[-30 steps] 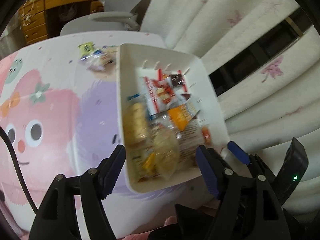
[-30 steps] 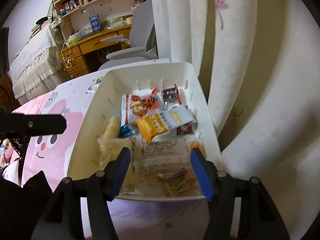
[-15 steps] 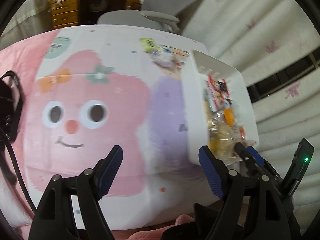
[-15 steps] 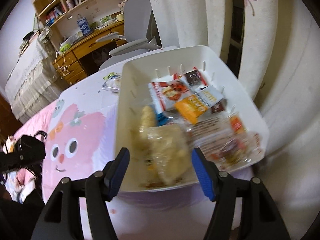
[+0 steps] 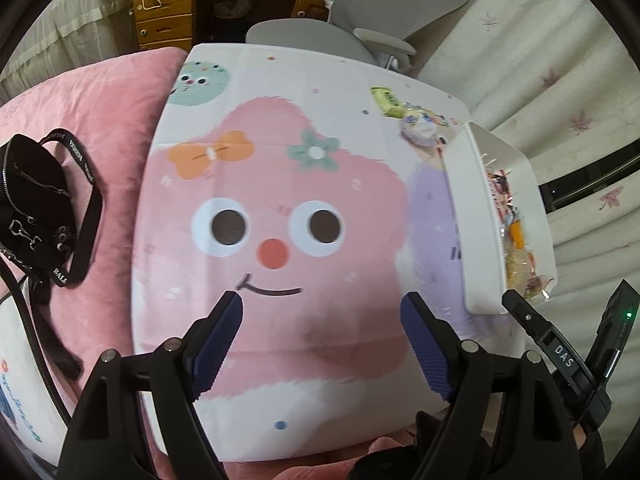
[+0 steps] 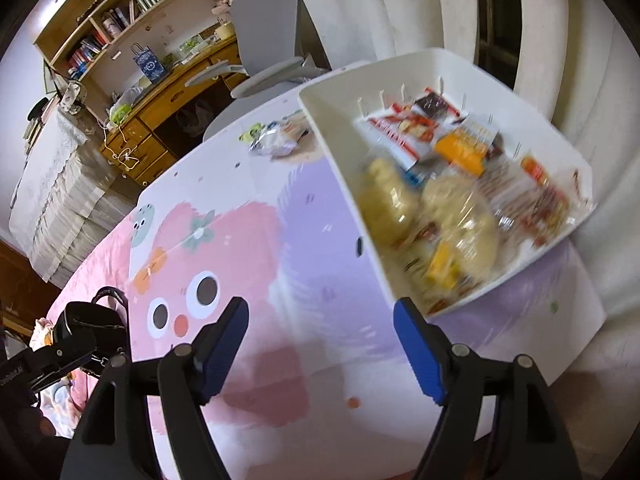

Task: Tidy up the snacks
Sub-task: 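Withdraw both open tools from the tray toward the green packet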

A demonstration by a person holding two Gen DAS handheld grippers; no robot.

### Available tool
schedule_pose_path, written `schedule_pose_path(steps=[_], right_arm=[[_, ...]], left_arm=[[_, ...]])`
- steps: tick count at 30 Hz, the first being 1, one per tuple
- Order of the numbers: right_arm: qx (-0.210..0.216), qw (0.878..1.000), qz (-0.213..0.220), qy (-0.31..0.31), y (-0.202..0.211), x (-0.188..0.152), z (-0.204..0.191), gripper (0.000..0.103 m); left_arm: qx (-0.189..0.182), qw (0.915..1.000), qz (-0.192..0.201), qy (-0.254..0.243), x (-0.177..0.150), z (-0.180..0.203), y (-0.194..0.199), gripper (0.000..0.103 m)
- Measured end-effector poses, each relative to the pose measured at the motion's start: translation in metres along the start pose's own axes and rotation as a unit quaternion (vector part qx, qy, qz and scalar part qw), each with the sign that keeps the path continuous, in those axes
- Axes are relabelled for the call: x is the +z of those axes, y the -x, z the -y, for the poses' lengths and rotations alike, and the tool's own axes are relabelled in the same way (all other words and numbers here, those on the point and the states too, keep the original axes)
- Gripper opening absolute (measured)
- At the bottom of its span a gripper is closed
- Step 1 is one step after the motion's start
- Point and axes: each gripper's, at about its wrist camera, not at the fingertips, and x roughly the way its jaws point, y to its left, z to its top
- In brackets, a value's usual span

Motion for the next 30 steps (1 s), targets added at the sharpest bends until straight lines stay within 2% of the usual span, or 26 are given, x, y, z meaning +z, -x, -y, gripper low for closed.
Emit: schedule_pose_path(steps=[7,17,25,30], right_arm=[[-0.004,1.0,-0.023,-0.014,-0.009,-0.002,-0.019,0.079],[0.018,0.999,-0.027,-0.017,-0.042,0.036,-0.044,0.081],[0.018,1.0,0.01,-0.006,-0.075,0.079,-0.067,0.081],[0.019,0.999,0.047,-0.016,-0.096,0.107,-0.075,0.081]], left_arm=[[0.008,0.9994,-0.029,0.015,0.015,-0.022,-0.016,0.081],[0.031,0.998,-0.049,0.024,0.069,-0.021,-0.045,0.082],[0.049,0.996,-0.073,0.017,0.135,0.004,-0.087,0.083],[0.065,0.9945,-0.083,-0.005,0.178,0.028,-0.114,0.083]])
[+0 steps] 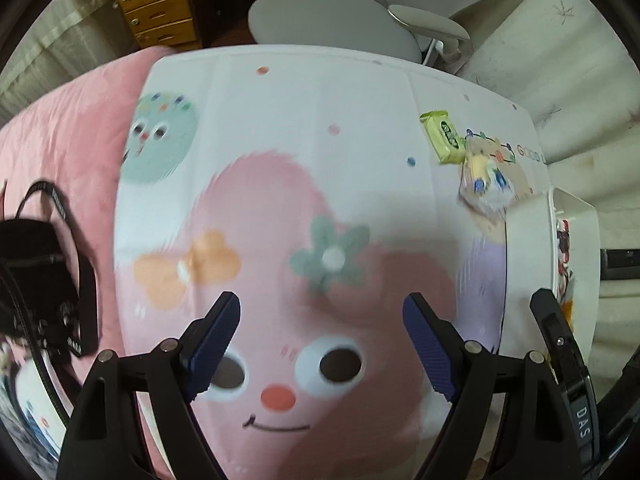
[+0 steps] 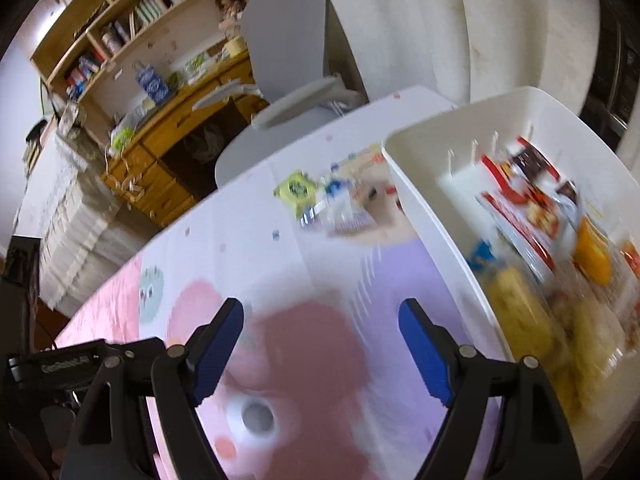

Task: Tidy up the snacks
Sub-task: 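Withdraw both open tools from the tray toward the green packet, then grasp the green packet with the left tool while the right tool grasps the blue-print clear bag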

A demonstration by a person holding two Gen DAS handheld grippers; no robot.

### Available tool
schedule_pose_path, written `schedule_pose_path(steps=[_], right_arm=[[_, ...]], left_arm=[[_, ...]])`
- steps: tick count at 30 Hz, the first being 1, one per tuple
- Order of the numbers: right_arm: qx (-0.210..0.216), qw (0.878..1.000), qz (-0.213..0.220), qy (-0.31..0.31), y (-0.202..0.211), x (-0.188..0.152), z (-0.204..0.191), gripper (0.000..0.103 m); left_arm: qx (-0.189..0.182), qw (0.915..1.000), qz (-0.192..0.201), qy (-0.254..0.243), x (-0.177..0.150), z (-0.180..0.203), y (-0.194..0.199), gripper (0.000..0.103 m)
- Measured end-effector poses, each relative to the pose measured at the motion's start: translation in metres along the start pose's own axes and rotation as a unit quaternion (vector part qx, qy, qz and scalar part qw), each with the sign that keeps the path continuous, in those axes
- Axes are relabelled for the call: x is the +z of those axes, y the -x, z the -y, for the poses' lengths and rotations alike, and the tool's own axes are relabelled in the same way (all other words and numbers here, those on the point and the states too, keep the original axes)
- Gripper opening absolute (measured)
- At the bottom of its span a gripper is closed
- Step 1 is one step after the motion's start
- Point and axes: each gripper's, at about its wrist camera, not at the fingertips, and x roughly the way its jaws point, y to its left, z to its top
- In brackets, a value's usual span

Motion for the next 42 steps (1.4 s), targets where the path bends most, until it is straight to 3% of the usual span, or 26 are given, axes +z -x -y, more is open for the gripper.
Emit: schedule_pose_path(steps=[9,21,26,33,36,42], right_arm=[[-0.023,0.999,0.048,-0.007,-0.055,0.039,-0.013,0.081],[-0.077,0.994,0.075,0.019,-0.107,0.046,-0.02,0.081],[-0.105,0.99,0.085,0.044,-0.122,0.046,-0.021,0.081],[-0.092,0.991,0.08,0.058,-0.133,0.044,-0.021,0.08],[-0.09,0.99,0.082,0.071,-0.135,0.044,-0.021,0.08],[-0.092,0.991,0.067,0.068,-0.138,0.042,-0.012,0.069]], left_arm=[[0.014,0.9989,-0.022,-0.038,0.08,0.034,-0.03,0.083],[0.036,0.9974,-0.042,-0.047,0.173,0.08,-0.071,0.083],[0.029,0.9967,-0.055,-0.053,0.191,0.102,-0.097,0.082],[0.026,0.9945,-0.076,-0.068,0.199,0.13,-0.128,0.08],[0.027,0.994,-0.082,-0.067,0.2,0.136,-0.138,0.072],[0.014,0.9943,-0.083,-0.066,0.202,0.145,-0.148,0.066]])
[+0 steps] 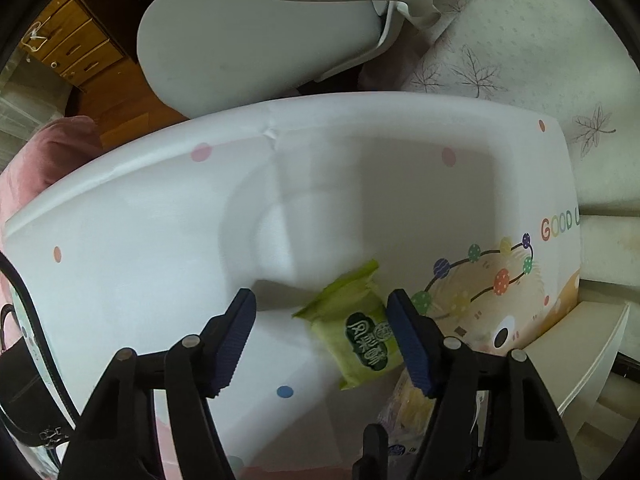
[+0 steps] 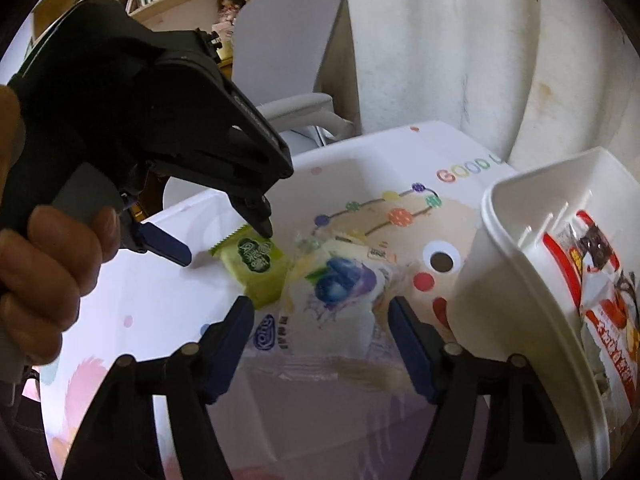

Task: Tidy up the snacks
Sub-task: 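Grasp the green packet with the left tool while the right tool grasps the blue-print clear bag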

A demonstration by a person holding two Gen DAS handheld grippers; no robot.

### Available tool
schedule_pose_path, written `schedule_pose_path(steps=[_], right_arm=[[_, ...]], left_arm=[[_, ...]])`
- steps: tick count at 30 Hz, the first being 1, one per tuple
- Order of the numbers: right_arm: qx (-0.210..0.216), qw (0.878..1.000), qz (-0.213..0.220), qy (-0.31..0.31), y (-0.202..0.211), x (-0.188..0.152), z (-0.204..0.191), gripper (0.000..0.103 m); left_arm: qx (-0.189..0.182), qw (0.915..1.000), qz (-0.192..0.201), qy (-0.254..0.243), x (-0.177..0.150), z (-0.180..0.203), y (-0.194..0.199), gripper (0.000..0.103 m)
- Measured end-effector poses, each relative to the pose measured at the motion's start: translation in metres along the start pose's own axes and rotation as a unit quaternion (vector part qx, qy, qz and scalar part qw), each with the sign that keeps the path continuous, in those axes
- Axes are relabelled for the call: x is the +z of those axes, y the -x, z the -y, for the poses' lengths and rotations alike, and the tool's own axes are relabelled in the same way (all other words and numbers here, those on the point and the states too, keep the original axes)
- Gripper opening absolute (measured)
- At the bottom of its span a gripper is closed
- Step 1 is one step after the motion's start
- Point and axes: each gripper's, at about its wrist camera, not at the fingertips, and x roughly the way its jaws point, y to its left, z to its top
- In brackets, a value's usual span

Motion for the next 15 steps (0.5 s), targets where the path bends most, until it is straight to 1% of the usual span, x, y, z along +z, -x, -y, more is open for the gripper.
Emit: schedule_pose_path(steps=[4,7,8,9,10,12,14,15], right_arm=[[0.003,1.0,-0.002,0.007,0.001,-0.001,0.002,0.063],[0.002,1.0,-0.009,0.01,0.002,-0.002,0.003,0.061],[0.001,1.0,-0.011,0.009,0.003,-0.002,0.005,0.061],[0.023,1.0,-0.008,0.018,0.005,-0.003,0.006,0.06],[0.022,1.0,-0.011,0.018,0.006,-0.003,0.007,0.06],[0.022,0.999,-0.018,0.021,0.008,-0.005,0.009,0.059],[0.022,0.999,-0.027,0.026,0.012,-0.008,0.011,0.059],[0.023,0.999,-0.03,0.029,0.014,-0.009,0.012,0.059]], left_arm=[[0.014,0.9998,0.003,-0.011,0.0,0.009,-0.001,0.065],[0.019,0.9998,0.006,-0.009,-0.002,0.009,0.0,0.061],[0.021,0.9997,0.006,-0.007,-0.003,0.01,0.0,0.059],[0.024,0.9997,0.006,-0.005,-0.003,0.011,0.001,0.057],[0.026,0.9996,0.006,-0.004,-0.006,0.013,0.001,0.055],[0.032,0.9995,0.008,-0.003,-0.009,0.015,0.002,0.048],[0.032,0.9995,0.008,-0.002,-0.014,0.015,0.003,0.046],[0.031,0.9995,0.008,-0.001,-0.017,0.015,0.004,0.043]])
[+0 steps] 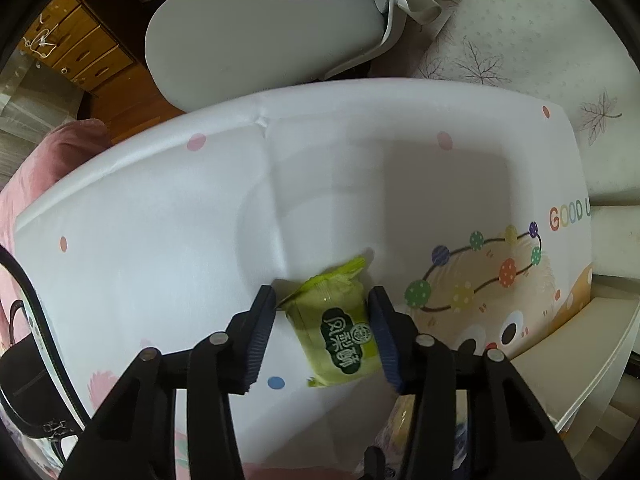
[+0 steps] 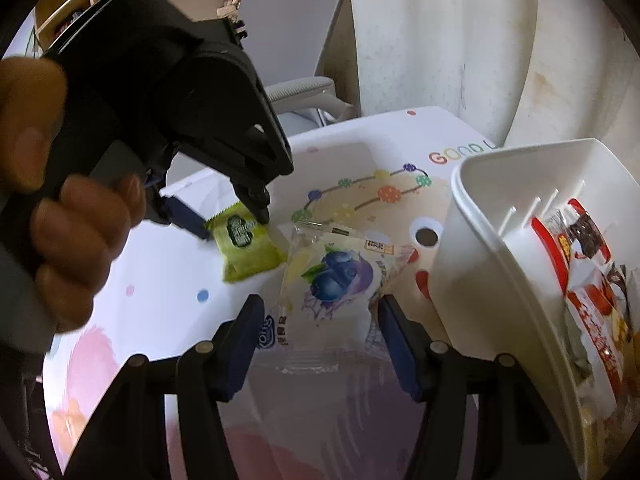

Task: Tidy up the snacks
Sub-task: 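Grasp the green packet with the left tool while the right tool grasps the blue-print clear bag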

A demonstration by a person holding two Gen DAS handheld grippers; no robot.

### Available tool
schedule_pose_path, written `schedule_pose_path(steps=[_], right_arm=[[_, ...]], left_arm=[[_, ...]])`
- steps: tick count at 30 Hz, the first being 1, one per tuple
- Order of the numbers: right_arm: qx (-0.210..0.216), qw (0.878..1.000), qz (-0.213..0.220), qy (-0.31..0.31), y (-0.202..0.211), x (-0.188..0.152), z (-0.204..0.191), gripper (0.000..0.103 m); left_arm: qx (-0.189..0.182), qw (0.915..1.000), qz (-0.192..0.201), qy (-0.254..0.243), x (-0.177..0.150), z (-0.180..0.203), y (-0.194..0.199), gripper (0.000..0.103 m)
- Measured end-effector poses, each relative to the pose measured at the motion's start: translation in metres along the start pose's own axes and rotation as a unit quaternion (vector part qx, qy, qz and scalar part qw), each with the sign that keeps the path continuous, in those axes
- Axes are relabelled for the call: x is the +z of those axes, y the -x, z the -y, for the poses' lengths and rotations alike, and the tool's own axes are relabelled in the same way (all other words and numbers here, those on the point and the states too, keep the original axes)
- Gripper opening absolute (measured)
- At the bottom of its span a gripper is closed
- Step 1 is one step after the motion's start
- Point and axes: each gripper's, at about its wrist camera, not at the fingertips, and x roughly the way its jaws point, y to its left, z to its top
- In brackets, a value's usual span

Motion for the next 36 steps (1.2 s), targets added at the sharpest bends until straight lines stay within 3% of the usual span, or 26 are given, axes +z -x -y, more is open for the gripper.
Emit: schedule_pose_path(steps=[14,20,21,22,23,24,26,33,34,36], right_arm=[[0.032,0.998,-0.041,0.023,0.04,-0.035,0.018,0.058],[0.062,0.997,-0.038,0.037,0.069,-0.046,0.026,0.056],[0.066,0.996,-0.034,0.04,0.075,-0.047,0.027,0.052],[0.071,0.996,-0.03,0.045,0.082,-0.047,0.028,0.034],[0.075,0.996,-0.027,0.05,0.087,-0.046,0.03,0.028],[0.079,0.995,-0.022,0.052,0.094,-0.046,0.032,0.028],[0.083,0.995,-0.011,0.057,0.103,-0.045,0.035,0.014],[0.096,0.994,0.003,0.052,0.122,-0.046,0.044,0.014],[0.096,0.994,0.003,0.055,0.12,-0.046,0.043,0.016],[0.094,0.994,0.004,0.06,0.119,-0.046,0.043,0.031]], left_arm=[[0.0,0.9997,-0.017,0.02,-0.042,-0.016,0.008,0.037],[-0.024,0.9991,-0.007,0.035,-0.076,-0.026,0.037,0.037],[-0.028,0.999,-0.002,0.034,-0.081,-0.025,0.045,0.037],[-0.031,0.9989,0.002,0.034,-0.085,-0.026,0.05,0.037],[-0.035,0.9988,0.007,0.033,-0.092,-0.025,0.058,0.037],[-0.037,0.9987,0.011,0.032,-0.097,-0.023,0.064,0.037],[-0.041,0.9985,0.019,0.03,-0.105,-0.018,0.076,0.037],[-0.041,0.9979,0.051,0.006,-0.119,-0.003,0.118,0.037],[-0.039,0.9977,0.055,0.005,-0.121,-0.003,0.123,0.037],[-0.039,0.9974,0.06,0.005,-0.125,-0.003,0.133,0.037]])
